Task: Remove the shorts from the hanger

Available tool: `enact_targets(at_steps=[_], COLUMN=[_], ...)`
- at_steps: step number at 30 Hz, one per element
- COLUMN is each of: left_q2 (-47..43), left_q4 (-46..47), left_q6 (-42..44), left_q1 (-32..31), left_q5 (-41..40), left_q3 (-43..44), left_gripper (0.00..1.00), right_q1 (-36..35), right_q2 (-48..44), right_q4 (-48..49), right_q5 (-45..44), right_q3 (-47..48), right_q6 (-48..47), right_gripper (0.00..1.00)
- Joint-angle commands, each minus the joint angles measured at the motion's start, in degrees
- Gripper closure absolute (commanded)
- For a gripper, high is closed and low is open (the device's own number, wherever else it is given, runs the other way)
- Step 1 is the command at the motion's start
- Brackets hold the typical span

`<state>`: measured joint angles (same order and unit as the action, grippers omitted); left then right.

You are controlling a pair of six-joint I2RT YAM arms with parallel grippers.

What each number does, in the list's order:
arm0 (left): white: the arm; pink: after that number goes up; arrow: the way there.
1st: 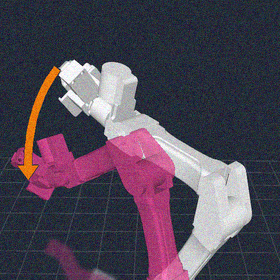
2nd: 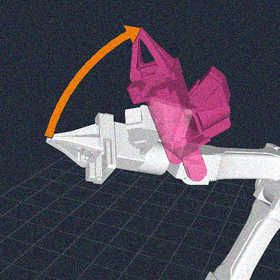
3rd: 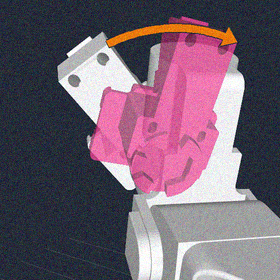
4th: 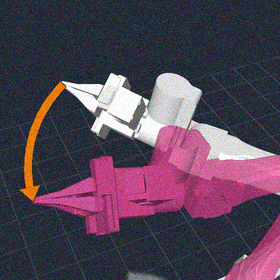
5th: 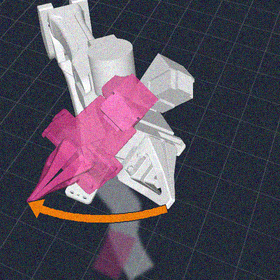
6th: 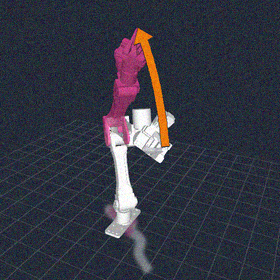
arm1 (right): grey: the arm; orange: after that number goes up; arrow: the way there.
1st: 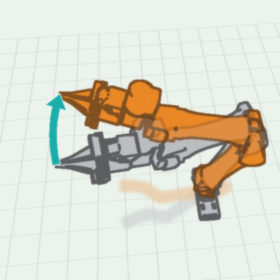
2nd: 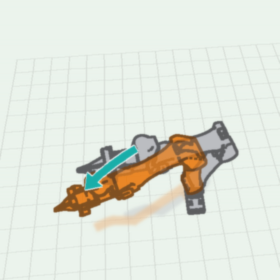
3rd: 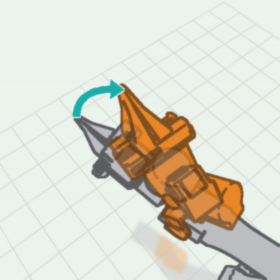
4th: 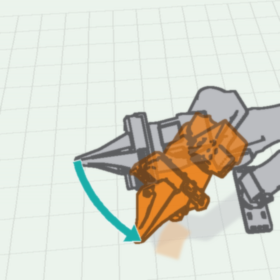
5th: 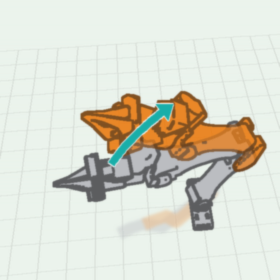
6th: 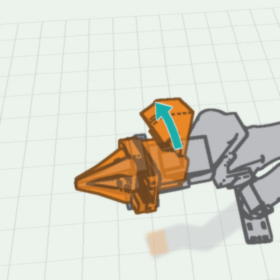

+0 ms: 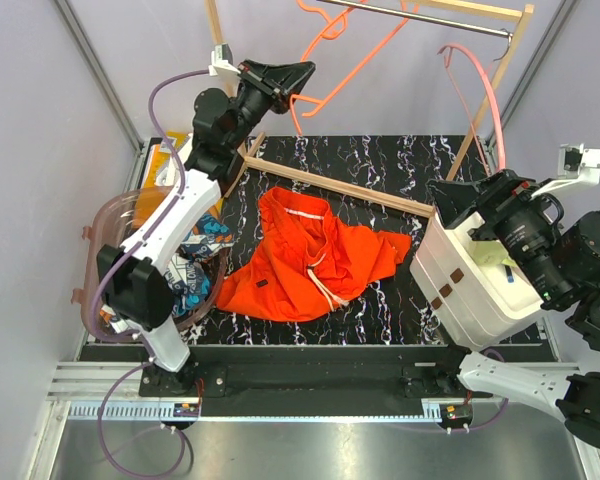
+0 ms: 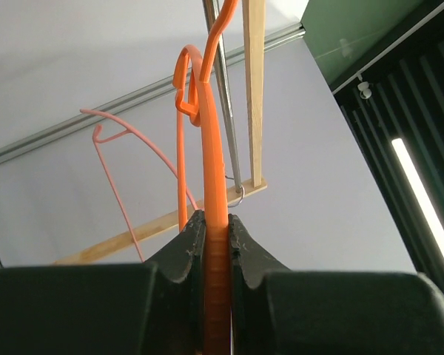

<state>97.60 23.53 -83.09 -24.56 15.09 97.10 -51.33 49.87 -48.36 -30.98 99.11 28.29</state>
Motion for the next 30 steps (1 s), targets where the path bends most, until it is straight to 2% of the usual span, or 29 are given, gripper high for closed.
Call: enact_targets(at_steps=[1,6,9,13,17,20,21,22,27,28,30], left_q2=[1.89,3.03,2.16,0.32,-1.27,-1.71,-1.80,-2.41,-9.42,-10.84,-15.92], left_q4=[6.35,4.43,-1.45,-12.77,-19.21,-21.41,-21.85,-22.56,-24.74,-26.15,-30.36], left_q6=[-4.27,-1.91,4.32,17.48,25.77,28.42,29.29,29.91,37.01,38.69,43.85], left_q1=[0.30,0.12,-0.23,-1.10,-1.72,-1.64,-1.72,-1.64,-1.72,-1.72,-1.64], left_q5=[0.99,1.34,1.35,0.03,-3.48,-3.93,-3.76,-3.49,-3.84,-4.89,-6.65], left_q3=[4.24,5.55,6.43,8.54,8.19,8.10,7.93,7.58,1.71,0.99,-1.89], left_gripper=[1.00,1.00,1.00,1.00,0.99,0.83,0.68,0.63,0.47,0.28,0.19], right_q1=[-0.26,-0.35,-0.26,-0.26,-0.26,-0.26,-0.26,-0.26,-0.26,-0.26,-0.26], right_q2=[0.05,0.76,0.93,1.11,1.37,1.90,2.34,2.51,5.67,6.64,10.15], right_q4=[0.28,0.37,0.81,1.51,2.21,2.65,2.66,2.66,1.43,0.47,-0.59], right_q5=[-1.71,-1.63,-1.63,-1.36,-0.84,-0.22,0.13,0.48,1.45,2.41,4.25], right_q3=[0.65,0.30,-0.41,-1.20,-1.99,-2.52,-2.52,-2.61,-2.96,-2.78,-1.73], right_q6=[-0.78,-0.87,-0.87,-0.87,-0.61,-0.43,-0.43,-0.43,-3.06,-3.68,-5.26], right_gripper=[0.00,0.00,0.00,0.00,0.00,0.00,0.00,0.00,0.00,0.00,0.00])
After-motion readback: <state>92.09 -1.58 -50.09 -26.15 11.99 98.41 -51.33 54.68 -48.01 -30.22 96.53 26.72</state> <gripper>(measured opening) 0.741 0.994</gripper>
